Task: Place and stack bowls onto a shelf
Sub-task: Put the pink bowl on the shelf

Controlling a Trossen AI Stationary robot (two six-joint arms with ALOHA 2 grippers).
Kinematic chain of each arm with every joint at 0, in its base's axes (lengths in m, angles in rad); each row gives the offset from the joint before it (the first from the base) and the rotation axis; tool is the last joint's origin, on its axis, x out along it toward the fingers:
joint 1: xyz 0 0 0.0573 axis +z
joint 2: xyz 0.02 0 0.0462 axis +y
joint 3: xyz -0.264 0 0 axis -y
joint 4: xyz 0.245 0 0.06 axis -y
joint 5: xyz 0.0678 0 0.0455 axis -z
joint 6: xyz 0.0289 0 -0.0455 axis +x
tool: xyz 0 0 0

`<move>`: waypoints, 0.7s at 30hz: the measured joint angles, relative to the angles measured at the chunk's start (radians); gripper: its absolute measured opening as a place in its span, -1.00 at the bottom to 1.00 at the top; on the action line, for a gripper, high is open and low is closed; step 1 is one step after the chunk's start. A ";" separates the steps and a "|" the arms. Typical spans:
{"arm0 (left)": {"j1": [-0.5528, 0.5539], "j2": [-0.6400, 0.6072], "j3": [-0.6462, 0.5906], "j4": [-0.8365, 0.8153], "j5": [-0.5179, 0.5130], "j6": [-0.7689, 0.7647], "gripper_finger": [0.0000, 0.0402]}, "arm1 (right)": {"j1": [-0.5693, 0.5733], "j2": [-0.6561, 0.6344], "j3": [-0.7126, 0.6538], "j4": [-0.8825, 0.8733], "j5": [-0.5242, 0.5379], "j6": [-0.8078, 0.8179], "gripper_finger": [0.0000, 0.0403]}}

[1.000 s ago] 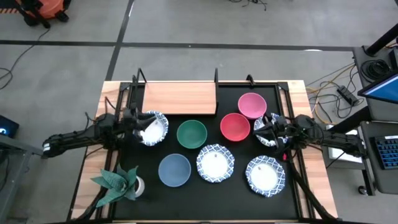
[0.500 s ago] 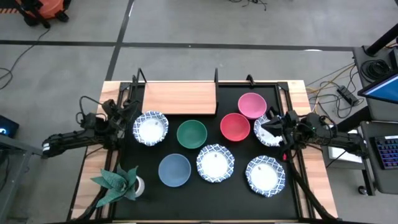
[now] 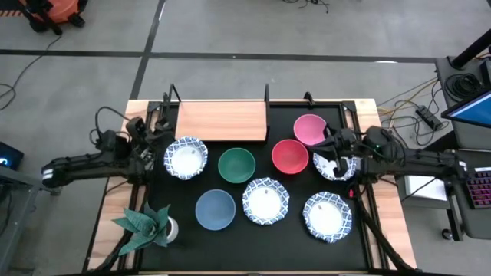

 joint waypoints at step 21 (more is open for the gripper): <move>-0.021 0.157 0.279 -0.575 0.037 0.367 -0.63 | 0.016 0.601 0.462 -0.128 -0.002 -0.181 -0.95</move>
